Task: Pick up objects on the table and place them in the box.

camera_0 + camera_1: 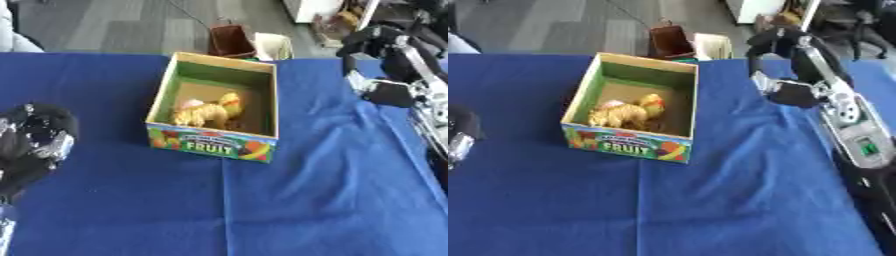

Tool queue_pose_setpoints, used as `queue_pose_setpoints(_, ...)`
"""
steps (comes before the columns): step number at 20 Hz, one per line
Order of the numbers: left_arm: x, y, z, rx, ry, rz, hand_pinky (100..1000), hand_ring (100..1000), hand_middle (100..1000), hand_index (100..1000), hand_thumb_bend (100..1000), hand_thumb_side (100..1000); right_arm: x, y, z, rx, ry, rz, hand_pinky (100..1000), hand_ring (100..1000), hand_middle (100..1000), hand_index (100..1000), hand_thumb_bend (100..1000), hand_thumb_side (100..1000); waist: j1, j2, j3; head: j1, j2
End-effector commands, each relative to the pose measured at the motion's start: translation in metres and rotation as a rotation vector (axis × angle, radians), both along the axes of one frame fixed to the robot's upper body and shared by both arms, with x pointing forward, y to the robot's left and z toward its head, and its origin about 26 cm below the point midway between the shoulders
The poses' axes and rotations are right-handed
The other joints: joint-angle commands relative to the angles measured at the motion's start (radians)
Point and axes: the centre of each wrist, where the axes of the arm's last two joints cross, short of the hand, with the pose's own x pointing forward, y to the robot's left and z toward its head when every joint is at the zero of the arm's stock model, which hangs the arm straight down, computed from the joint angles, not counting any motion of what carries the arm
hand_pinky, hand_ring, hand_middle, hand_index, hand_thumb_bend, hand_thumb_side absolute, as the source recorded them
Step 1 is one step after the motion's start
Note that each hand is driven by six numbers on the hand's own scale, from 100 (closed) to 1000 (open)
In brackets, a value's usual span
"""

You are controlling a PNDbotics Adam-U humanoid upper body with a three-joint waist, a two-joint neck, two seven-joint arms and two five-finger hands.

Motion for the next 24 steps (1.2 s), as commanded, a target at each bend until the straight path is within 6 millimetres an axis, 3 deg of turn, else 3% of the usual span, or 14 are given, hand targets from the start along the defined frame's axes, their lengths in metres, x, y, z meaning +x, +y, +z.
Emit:
queue_pose_setpoints(1,-0.003,0.007,0.007,0.022,-0.025,0.028,546,475,529,589,242,140,-0.025,-0.010,0.017,0.081,-0.033,-0.004,656,583,517,680,100,207,0.001,-0.020,-0.009,0.017,0.024)
queue_pose_setpoints(6,-0.004,0.008,0.002,0.017,-0.007,0.038,546,473,531,588,244,146,-0.051,-0.008,-0.012,0.175,0.057,-0.024,635,545,494,669,100,267,0.003,-0.025,-0.024,0.049,0.062)
queue_pose_setpoints(12,-0.005,0.008,-0.003,0.020,0.011,0.035,546,474,534,586,250,158,-0.063,-0.005,-0.044,0.213,0.163,-0.043,634,534,483,664,100,333,0.003,-0.032,-0.030,0.079,0.113)
queue_pose_setpoints(17,-0.005,0.008,-0.005,0.016,0.016,0.037,546,474,535,586,266,181,-0.068,-0.002,-0.059,0.226,0.207,-0.028,637,532,478,661,100,351,0.001,-0.034,-0.031,0.095,0.124)
queue_pose_setpoints(24,-0.006,0.008,-0.010,0.003,0.029,0.037,547,474,535,584,339,252,-0.074,0.005,-0.075,0.243,0.257,-0.003,640,528,461,647,100,384,0.003,-0.035,-0.034,0.124,0.113)
